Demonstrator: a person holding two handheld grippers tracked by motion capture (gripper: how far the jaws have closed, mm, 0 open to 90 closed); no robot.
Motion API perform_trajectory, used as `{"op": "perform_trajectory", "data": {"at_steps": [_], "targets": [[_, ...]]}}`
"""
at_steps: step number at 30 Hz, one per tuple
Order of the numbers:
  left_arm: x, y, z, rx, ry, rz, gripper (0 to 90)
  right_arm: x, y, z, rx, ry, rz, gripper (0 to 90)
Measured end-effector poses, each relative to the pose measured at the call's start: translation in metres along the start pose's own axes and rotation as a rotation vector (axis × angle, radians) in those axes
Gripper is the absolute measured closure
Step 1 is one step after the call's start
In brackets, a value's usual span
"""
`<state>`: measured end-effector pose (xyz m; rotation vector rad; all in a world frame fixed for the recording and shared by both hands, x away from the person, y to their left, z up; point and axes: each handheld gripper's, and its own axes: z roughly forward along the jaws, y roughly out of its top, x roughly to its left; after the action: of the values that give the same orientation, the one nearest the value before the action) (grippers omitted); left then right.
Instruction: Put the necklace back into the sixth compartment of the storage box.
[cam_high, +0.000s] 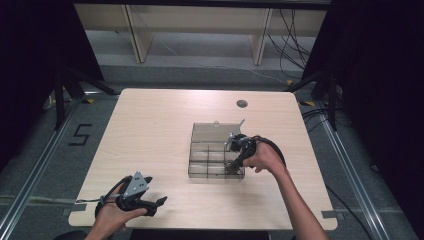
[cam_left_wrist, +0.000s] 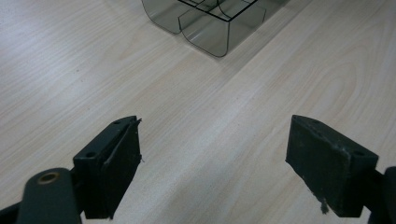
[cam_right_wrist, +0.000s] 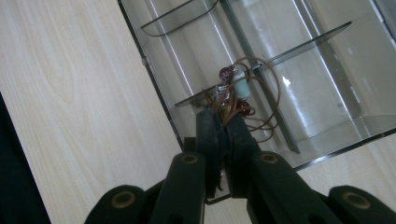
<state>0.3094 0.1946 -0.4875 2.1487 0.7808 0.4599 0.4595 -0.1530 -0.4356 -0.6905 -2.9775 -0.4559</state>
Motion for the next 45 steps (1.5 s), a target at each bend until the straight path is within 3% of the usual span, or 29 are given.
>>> {"op": "perform_trajectory", "data": {"at_steps": [2,7,8,17,20,23,27,30,32,35,39,40,41,45], "targets": [[-0.001,0.0,0.001,-0.013,0.0,-0.017,17.4,0.0,-0.001,0.001,0.007,0.006,0.015,86.6],[0.0,0.0,0.0,-0.002,0.002,-0.001,17.3,-0.003,0.0,0.003,0.003,0.015,0.004,86.6],[0.0,0.0,0.0,-0.004,-0.003,-0.001,17.3,-0.002,0.0,0.004,0.01,0.017,0.025,86.6],[-0.001,0.0,0.001,-0.018,-0.004,-0.018,17.3,-0.007,-0.003,0.012,0.025,0.032,0.056,86.2],[0.0,0.0,0.0,-0.005,-0.004,-0.002,17.3,-0.007,-0.003,0.013,0.024,0.041,0.061,85.0],[0.0,0.0,0.0,-0.005,-0.004,-0.003,17.3,-0.008,-0.005,0.009,0.012,0.02,0.094,74.2],[0.0,0.0,0.001,-0.01,-0.005,-0.011,17.3,-0.009,-0.006,-0.002,-0.024,0.003,0.079,66.8],[0.0,-0.001,0.0,-0.006,0.002,-0.031,17.3,-0.008,-0.006,-0.011,-0.048,-0.009,0.111,64.0],[0.0,-0.001,0.0,-0.008,0.006,-0.031,17.3,-0.009,-0.005,-0.014,-0.056,-0.035,0.091,59.8],[0.0,-0.001,0.0,-0.01,0.006,-0.031,17.3,-0.005,-0.004,-0.017,-0.083,-0.025,0.11,56.0],[0.002,-0.001,0.0,-0.016,0.003,-0.009,17.2,-0.004,-0.003,-0.019,-0.095,-0.043,0.099,53.5],[0.0,-0.001,0.001,-0.021,0.004,-0.035,17.3,-0.004,-0.003,-0.021,-0.112,-0.048,0.096,52.3],[0.0,-0.001,0.001,-0.021,0.004,-0.035,17.3,-0.003,-0.003,-0.023,-0.113,-0.05,0.119,51.6],[0.001,-0.001,0.001,-0.014,0.005,-0.021,17.3,-0.002,-0.005,-0.026,-0.126,-0.061,0.128,48.9]]}}
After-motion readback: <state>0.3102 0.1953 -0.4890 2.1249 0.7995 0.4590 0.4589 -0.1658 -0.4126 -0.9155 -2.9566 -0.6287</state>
